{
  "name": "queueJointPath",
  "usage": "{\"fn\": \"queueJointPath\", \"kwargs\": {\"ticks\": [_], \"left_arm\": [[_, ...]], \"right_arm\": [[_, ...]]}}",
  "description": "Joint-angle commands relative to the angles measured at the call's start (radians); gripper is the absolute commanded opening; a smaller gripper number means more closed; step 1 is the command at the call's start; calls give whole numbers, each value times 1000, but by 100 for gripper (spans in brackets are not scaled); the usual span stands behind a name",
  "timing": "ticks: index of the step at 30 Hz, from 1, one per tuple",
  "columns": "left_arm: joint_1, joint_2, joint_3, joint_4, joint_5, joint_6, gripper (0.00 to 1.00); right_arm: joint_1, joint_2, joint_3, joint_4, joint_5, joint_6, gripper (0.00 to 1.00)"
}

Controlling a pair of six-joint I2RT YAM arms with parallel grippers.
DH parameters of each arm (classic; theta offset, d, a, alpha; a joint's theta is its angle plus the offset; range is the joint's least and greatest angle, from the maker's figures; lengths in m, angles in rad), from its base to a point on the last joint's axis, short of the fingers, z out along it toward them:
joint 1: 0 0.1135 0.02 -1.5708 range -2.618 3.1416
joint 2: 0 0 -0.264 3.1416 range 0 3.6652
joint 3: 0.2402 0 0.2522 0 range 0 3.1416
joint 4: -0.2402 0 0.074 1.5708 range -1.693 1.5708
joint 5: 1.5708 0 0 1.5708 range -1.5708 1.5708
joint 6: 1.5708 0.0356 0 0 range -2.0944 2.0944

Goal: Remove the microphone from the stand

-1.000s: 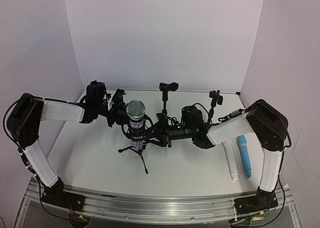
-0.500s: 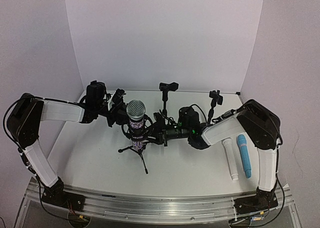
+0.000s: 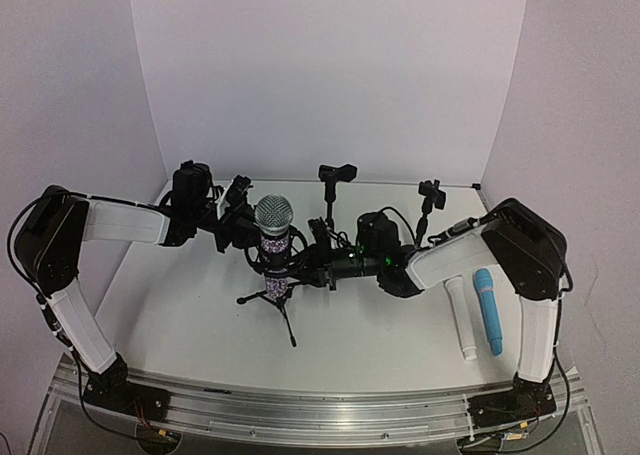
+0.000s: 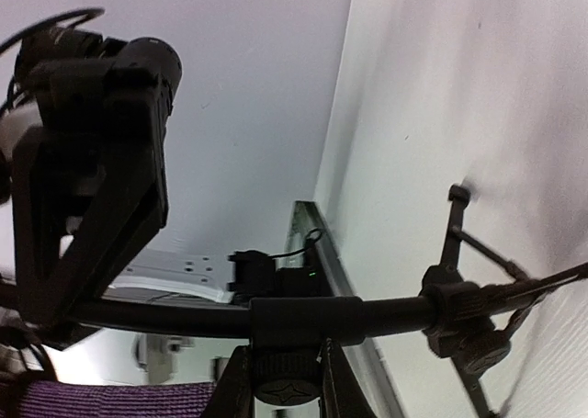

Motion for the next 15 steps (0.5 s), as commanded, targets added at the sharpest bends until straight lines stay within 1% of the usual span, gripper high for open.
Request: {"fn": "queueJointPath", "kwargs": {"ticks": [1, 3, 7, 10, 12, 15], "left_arm": [[5, 12, 0, 59, -27, -94, 0], [6, 17, -3, 84, -30, -119, 0], [6, 19, -15, 109, -41, -123, 0], [7, 23, -26, 123, -46, -124, 0], [6, 22, -37, 135, -48, -122, 0], [6, 16, -61, 131, -55, -78, 0]], "right_arm": [[126, -175, 11, -373, 171, -790, 0], [155, -180, 6, -387, 221, -953, 0], [160, -181, -11, -387, 293, -1132, 0], [167, -182, -42, -387, 345, -1305, 0], [170, -171, -49, -387, 363, -1389, 0], [173, -149, -44, -382, 403, -1470, 0]]}}
